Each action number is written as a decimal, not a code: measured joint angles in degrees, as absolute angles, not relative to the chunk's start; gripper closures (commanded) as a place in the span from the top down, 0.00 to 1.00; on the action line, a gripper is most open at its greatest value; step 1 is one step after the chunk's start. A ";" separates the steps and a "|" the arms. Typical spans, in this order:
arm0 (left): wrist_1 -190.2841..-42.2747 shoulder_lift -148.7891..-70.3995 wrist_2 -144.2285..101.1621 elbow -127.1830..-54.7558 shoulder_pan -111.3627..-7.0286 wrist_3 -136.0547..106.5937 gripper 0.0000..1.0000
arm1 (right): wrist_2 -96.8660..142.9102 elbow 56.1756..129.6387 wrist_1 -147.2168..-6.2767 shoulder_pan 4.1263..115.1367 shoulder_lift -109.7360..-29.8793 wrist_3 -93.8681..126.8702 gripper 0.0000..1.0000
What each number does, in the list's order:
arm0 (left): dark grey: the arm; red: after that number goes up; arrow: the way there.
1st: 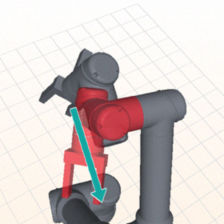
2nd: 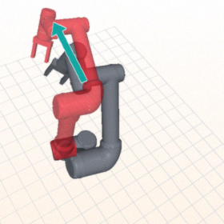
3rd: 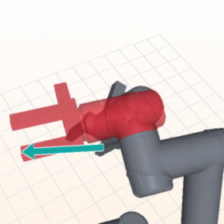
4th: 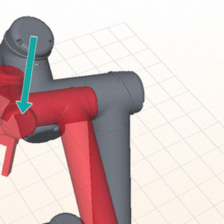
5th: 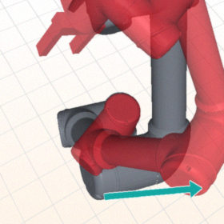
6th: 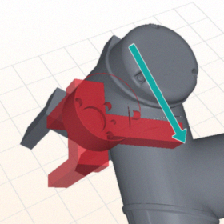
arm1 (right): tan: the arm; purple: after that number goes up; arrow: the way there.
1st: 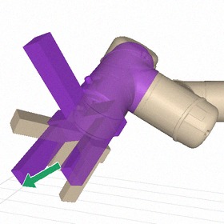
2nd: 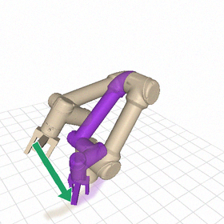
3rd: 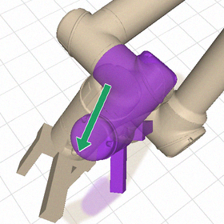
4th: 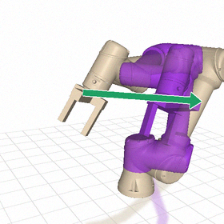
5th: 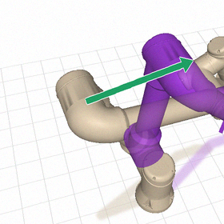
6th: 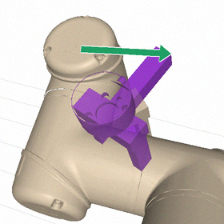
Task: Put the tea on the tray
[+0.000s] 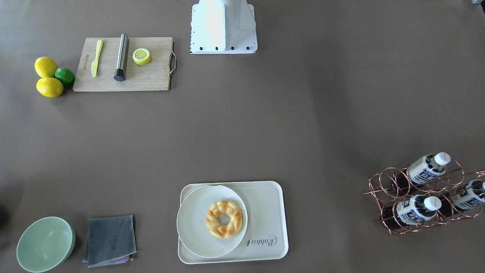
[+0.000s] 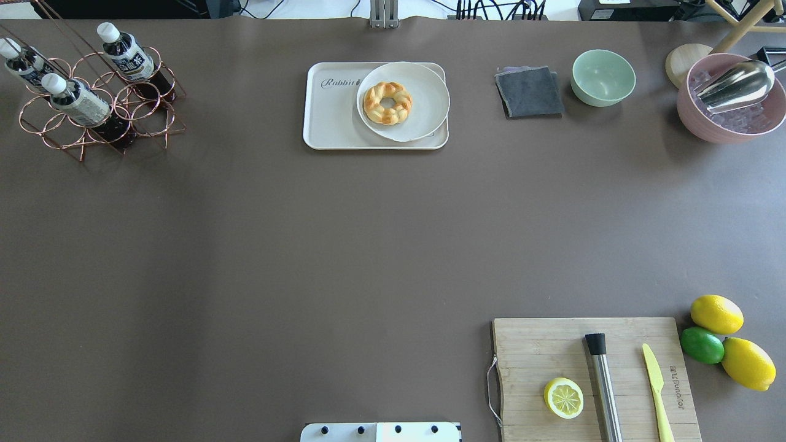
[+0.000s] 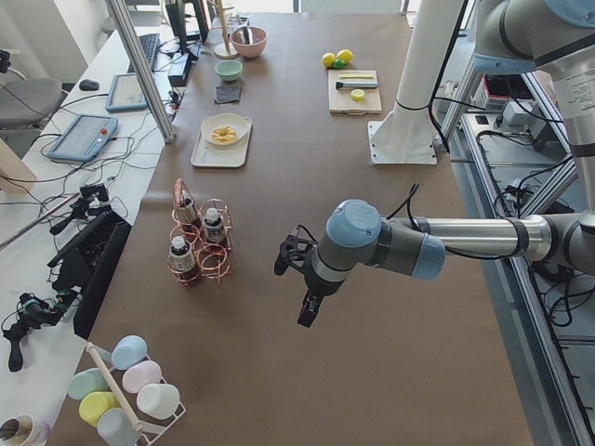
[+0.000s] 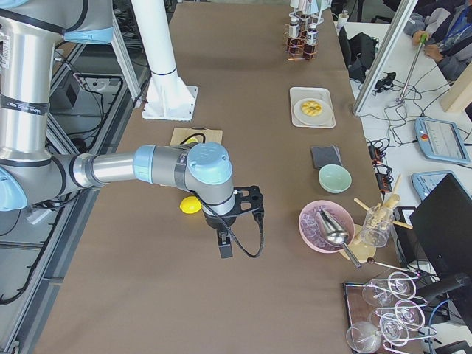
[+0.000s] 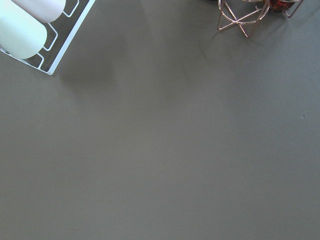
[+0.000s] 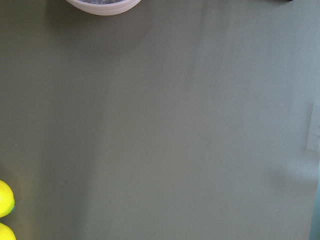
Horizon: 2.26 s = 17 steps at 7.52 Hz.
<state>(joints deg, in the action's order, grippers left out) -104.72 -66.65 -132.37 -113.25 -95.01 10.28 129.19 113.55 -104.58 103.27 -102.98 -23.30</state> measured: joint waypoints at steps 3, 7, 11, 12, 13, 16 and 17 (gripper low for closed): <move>-105.84 -66.57 -132.36 -113.16 -95.01 10.20 0.97 | 130.51 114.06 -104.59 103.24 -104.23 -23.18 1.00; -107.29 -66.13 -132.81 -113.04 -94.98 10.24 0.96 | 131.15 114.36 -104.66 103.18 -104.75 -22.86 1.00; -110.46 -65.99 -132.90 -113.30 -96.20 10.28 0.97 | 131.25 116.65 -104.52 103.17 -106.90 -22.89 1.00; -111.42 -65.78 -132.91 -113.25 -96.27 10.28 0.97 | 131.37 118.24 -104.54 103.18 -107.53 -22.71 1.00; -111.96 -65.53 -132.94 -113.18 -96.27 10.28 0.97 | 131.53 119.09 -104.53 103.18 -107.85 -22.59 1.00; -112.27 -64.98 -133.06 -113.30 -96.04 5.29 0.98 | 132.95 119.91 -104.50 103.09 -108.60 -22.43 1.00; -112.21 -65.78 -132.96 -113.43 -95.10 1.22 0.98 | 133.48 119.98 -104.46 103.00 -108.59 -22.42 1.00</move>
